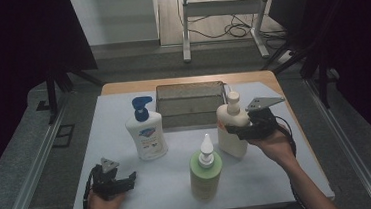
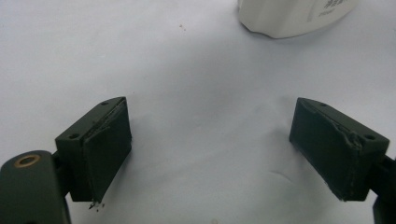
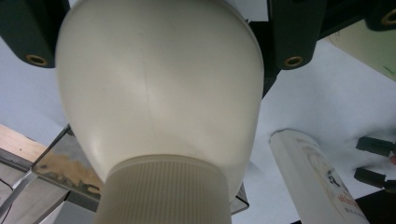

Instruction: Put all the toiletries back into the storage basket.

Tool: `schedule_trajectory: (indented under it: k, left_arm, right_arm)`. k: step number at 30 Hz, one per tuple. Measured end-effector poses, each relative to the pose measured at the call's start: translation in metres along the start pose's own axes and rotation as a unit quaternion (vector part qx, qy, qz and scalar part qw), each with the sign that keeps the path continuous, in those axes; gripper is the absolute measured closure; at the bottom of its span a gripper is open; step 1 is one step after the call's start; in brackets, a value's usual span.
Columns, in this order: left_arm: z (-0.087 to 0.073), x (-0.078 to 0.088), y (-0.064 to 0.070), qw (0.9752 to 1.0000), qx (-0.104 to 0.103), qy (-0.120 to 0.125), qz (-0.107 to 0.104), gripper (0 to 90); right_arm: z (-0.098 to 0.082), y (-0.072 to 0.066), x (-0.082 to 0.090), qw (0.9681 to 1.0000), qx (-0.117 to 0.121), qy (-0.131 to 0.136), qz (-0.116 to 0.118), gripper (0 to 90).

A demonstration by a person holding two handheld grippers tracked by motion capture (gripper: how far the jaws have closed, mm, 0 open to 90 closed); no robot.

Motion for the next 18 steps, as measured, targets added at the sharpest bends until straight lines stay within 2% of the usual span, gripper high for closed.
schedule_trajectory:
  k: [18]
  left_arm:
    - [0.0,0.0,0.0,1.0,0.0,0.0,0.0,12.5]
  right_arm:
    - [0.037,-0.003,0.003,0.9999,0.01,0.012,0.005,38.0]
Point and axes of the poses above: each handheld gripper's, and its own axes: x roughly backward along the jaws, z roughly out of its top, y roughly to its right, the point moved 9 cm from there along -x, roughly forward along the jaws, and after that the axes turned 8 degrees about z, right-handed, at the moved point
